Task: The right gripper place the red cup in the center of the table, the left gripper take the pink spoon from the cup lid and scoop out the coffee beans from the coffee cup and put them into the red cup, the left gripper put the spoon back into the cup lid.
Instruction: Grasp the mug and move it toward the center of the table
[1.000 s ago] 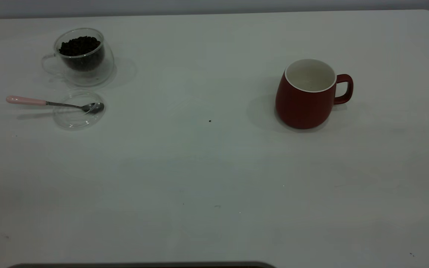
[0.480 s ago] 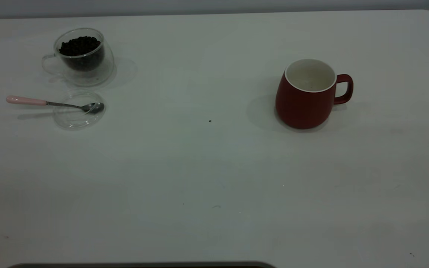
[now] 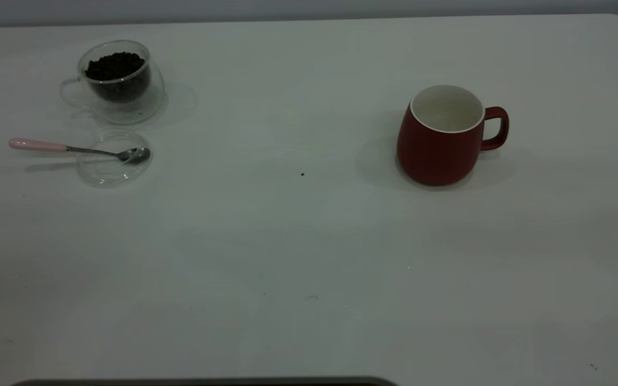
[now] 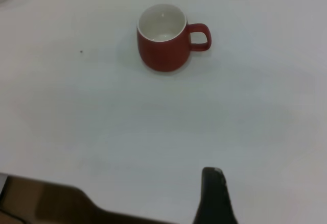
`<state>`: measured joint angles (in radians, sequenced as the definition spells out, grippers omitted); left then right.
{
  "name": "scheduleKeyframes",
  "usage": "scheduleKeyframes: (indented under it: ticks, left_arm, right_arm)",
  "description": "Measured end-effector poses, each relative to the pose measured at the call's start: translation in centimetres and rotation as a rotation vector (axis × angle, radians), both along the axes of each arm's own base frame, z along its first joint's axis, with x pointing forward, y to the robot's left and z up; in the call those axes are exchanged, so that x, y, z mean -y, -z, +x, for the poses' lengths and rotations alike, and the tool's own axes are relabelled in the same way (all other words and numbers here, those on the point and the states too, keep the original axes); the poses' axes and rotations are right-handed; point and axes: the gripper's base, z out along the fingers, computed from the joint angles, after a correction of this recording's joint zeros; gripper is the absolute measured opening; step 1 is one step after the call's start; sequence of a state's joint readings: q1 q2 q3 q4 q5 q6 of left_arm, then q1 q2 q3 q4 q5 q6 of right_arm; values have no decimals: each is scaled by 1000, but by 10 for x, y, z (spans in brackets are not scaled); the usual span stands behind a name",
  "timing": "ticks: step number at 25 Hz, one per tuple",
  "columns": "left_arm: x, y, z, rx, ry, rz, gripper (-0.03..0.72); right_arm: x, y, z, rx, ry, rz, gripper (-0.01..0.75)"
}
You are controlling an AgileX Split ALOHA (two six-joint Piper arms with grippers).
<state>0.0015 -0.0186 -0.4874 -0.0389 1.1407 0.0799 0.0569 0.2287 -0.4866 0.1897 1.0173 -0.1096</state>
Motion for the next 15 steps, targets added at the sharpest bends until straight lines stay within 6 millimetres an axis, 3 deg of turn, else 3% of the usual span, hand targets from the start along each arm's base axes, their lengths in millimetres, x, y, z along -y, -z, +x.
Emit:
scheduleKeyframes:
  ticks: [9, 15]
  left_arm:
    - [0, 0, 0, 0, 0, 0, 424]
    - [0, 0, 0, 0, -1, -2, 424]
  right_arm:
    - [-9, 5, 128, -117, -159, -155, 590]
    - [-18, 38, 219, -216, -299, -218, 590]
